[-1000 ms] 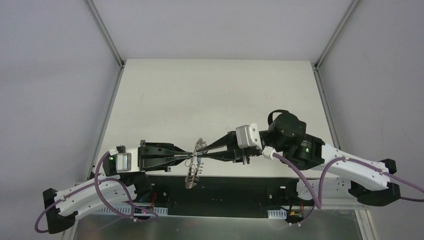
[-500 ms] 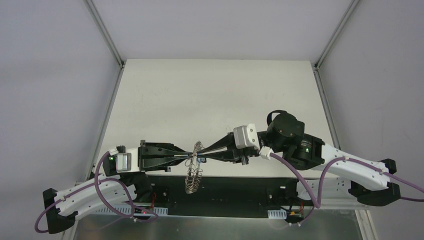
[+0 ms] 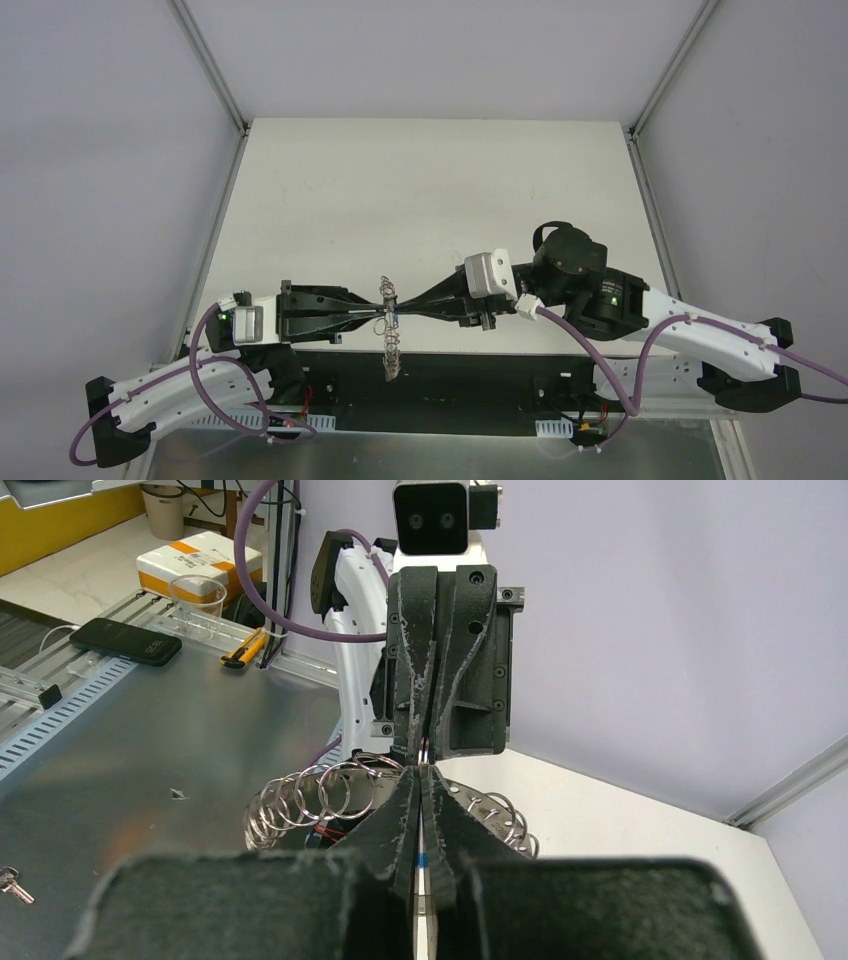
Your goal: Put the keys on the keyring
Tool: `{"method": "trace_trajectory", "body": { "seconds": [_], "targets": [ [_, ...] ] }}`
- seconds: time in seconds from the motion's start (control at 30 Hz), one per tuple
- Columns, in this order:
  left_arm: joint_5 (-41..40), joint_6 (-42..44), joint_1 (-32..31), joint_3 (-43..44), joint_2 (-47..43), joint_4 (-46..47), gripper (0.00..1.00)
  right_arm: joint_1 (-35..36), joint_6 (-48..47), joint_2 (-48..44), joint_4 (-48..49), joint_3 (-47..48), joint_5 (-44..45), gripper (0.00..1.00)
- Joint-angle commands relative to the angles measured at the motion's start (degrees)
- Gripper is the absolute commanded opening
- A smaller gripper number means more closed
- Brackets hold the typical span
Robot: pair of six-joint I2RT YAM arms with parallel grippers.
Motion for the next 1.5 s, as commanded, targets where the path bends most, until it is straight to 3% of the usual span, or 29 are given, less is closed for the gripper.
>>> {"method": "trace_trajectory", "body": {
  "seconds": [0.0,0.6,0.73,0.93,1.47],
  "targets": [
    [-1.1,1.1,-0.3,1.0,-0.7,4.4,0.00,0.4,-0.8,-1.4,0.9,-0.9,0.2,0.00],
    [-1.1,1.3,-0.3,1.3,-0.5,4.2,0.00,0.4,0.6,-1.0,2.2,-3.6,1.2,0.00],
    [-1.0,1.3,-0.3,1.4,-0.5,3.9,0.00,0.4,0.6,-1.4,2.5,-3.5,1.6,0.17],
    [-1.1,1.4,-0.3,1.5,-0.5,3.7,0.00,0.4,0.4,-2.2,2.7,-3.3,2.0,0.28],
    [-0.9,1.2,-0.3,1.6,-0.4,3.4,0.00,0.3,1.0,0.8,3.3,-1.0,0.7,0.27]
  ]
}}
